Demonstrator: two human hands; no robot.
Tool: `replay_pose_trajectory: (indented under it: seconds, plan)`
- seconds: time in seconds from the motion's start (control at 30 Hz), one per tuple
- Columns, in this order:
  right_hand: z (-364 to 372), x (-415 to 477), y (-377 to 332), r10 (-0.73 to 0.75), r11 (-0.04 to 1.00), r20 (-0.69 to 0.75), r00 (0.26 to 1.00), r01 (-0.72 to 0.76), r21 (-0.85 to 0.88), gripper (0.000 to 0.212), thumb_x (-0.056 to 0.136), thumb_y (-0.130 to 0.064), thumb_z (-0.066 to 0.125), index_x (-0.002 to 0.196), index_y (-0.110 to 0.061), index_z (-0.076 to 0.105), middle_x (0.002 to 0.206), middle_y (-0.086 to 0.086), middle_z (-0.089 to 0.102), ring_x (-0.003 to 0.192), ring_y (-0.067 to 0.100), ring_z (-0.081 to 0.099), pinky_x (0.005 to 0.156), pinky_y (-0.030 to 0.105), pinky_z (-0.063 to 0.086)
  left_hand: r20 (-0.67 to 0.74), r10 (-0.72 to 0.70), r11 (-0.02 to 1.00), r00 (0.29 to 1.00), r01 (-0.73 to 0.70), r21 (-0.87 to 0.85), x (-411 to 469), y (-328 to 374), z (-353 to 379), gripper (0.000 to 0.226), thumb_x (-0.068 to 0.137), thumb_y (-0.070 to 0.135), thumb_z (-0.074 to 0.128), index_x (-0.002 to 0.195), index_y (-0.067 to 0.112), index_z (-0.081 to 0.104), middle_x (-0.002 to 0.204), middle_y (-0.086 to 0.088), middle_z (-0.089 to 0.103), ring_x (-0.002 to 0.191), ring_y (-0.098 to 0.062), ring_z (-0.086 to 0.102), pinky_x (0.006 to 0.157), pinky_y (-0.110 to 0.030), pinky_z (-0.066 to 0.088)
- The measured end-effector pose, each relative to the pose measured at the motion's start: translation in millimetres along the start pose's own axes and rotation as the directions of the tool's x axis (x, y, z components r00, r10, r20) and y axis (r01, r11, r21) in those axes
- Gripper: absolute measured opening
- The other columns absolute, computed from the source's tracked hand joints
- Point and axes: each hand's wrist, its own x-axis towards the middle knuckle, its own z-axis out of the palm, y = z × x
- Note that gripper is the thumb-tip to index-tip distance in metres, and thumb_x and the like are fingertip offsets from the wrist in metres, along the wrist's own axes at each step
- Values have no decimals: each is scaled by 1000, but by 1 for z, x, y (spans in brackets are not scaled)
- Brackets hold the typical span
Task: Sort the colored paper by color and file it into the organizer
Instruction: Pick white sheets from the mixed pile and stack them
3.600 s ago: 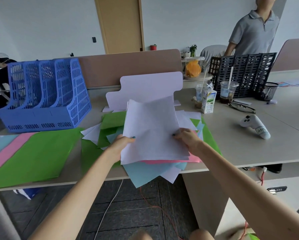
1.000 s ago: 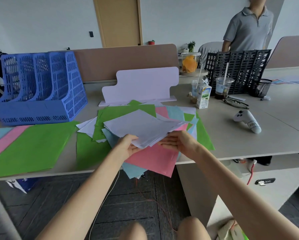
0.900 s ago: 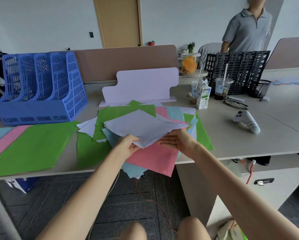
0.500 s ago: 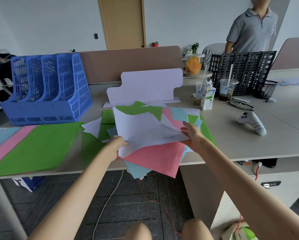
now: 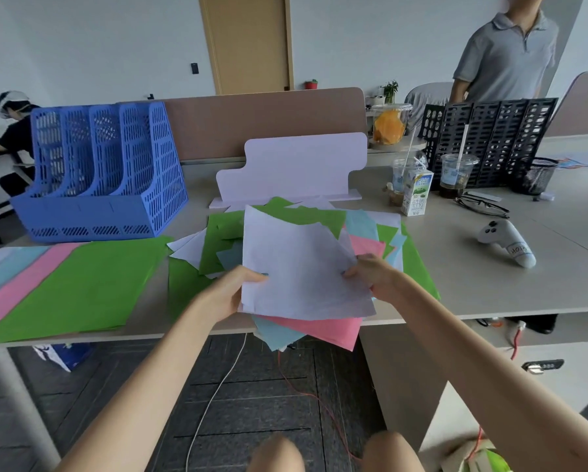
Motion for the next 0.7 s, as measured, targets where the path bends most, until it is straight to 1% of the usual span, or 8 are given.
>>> replay_pose_trajectory:
  seconds: [0.1, 0.17, 0.23, 0.27, 0.4, 0.53, 0.63, 0.7]
  plan:
    - [-2, -5, 3, -48, 996, 22, 999, 46, 77, 25, 82, 15, 48, 88, -5, 61, 79, 12, 59, 54, 19, 60, 49, 20, 48, 3, -9, 985, 1000, 9, -174, -1, 1, 4, 17, 88, 14, 58, 101, 13, 68, 100, -6, 72, 78, -17, 71, 66, -28, 54]
    - [-3, -5, 5, -90, 986, 51, 995, 81, 145, 31, 81, 16, 45, 100, -1, 61, 90, 15, 63, 67, 23, 64, 63, 28, 53, -2, -23, 968, 1000, 21, -251, -1, 4, 6, 19, 87, 22, 62, 103, 14, 70, 98, -6, 74, 81, -21, 72, 72, -33, 53]
    - [-4, -5, 4, -118, 973, 66, 991, 102, 207, 41, 79, 13, 48, 115, -2, 61, 104, 18, 65, 86, 30, 64, 75, 37, 54, -84, 0, 976, 997, -18, -217, 1, 6, 10, 20, 86, 25, 65, 102, 13, 69, 89, -6, 75, 75, -22, 71, 66, -32, 52]
    - [-5, -7, 2, -125, 963, 86, 988, 100, 250, 45, 78, 12, 50, 118, -4, 60, 107, 17, 66, 89, 31, 64, 72, 36, 56, -123, 14, 981, 992, -37, -189, 3, 7, 11, 22, 85, 23, 67, 104, 12, 69, 89, -7, 75, 75, -23, 70, 65, -31, 52]
    - [-9, -11, -6, -171, 952, 210, 963, 106, 289, 46, 69, -1, 65, 115, -6, 64, 105, 14, 68, 88, 28, 67, 69, 31, 55, -112, 7, 993, 994, -20, -119, 4, 14, 18, 24, 89, 12, 63, 113, 8, 64, 104, -9, 69, 84, -23, 65, 68, -32, 49]
    - [-13, -10, -16, -176, 925, 206, 963, 90, 369, 17, 87, -17, 62, 102, -12, 69, 83, 3, 72, 68, 15, 69, 58, 21, 53, -106, 69, 992, 992, -80, -101, 7, 25, 15, 30, 87, 14, 66, 117, 10, 63, 107, -8, 70, 94, -25, 66, 77, -35, 52]
    - [-17, -6, -27, -207, 877, 180, 962, 100, 471, 20, 85, -22, 66, 102, -13, 69, 92, 4, 73, 76, 17, 70, 64, 25, 54, -100, 90, 995, 991, -94, -36, 5, 30, 10, 37, 82, 13, 73, 117, 11, 62, 109, -8, 70, 100, -26, 66, 87, -41, 53]
    - [-14, -2, -31, -272, 862, 137, 952, 178, 475, 34, 76, -15, 74, 108, -8, 68, 100, 10, 72, 84, 22, 70, 71, 30, 57, -81, 94, 996, 992, -93, 18, 3, 32, 9, 32, 81, 11, 73, 112, 12, 63, 102, -6, 73, 96, -25, 68, 84, -39, 54]
